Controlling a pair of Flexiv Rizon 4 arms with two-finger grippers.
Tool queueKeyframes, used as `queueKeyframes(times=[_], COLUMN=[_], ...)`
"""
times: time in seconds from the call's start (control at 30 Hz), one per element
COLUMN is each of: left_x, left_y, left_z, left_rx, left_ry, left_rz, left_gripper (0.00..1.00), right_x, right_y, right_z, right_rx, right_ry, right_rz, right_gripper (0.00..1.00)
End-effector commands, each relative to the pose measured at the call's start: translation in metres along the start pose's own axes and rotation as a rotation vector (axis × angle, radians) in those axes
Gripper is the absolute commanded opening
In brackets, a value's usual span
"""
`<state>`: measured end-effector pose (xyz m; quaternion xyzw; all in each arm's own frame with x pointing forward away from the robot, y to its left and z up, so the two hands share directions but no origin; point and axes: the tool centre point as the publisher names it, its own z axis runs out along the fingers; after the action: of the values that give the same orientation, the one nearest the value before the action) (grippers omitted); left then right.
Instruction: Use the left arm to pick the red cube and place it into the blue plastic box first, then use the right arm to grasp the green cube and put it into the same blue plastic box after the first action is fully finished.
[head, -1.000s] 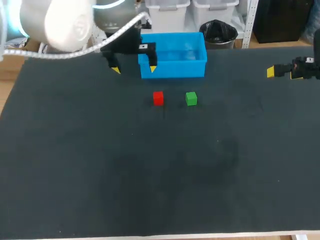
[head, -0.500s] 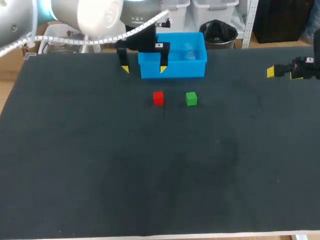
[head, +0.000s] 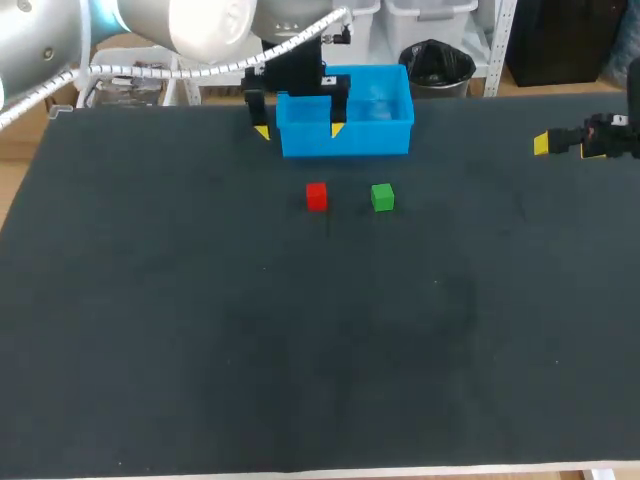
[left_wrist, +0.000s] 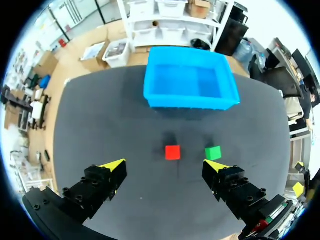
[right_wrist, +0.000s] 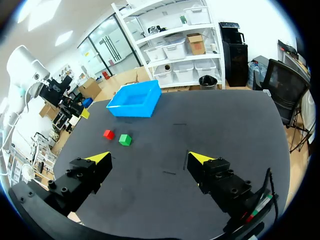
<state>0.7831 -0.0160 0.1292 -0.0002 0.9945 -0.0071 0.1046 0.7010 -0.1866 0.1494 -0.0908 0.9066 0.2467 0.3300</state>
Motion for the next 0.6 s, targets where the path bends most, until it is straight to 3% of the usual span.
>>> queueKeyframes(times=[0.03, 0.6], left_x=[-0.0036, -0.0036], left_y=[0.0028, 0.0028], left_z=[-0.0033, -0.0033], left_rx=[0.032, 0.032], left_ry=[-0.008, -0.008], left_rz=[0.019, 0.019], left_gripper=[1.0, 1.0], right_x=[0.0001, 0.0001], right_y=[0.0001, 0.0001], right_z=[0.0, 0.0], right_rx=[0.0, 0.0], right_ry=[0.0, 0.0], right_rz=[0.0, 0.0], right_gripper=[1.0, 1.0])
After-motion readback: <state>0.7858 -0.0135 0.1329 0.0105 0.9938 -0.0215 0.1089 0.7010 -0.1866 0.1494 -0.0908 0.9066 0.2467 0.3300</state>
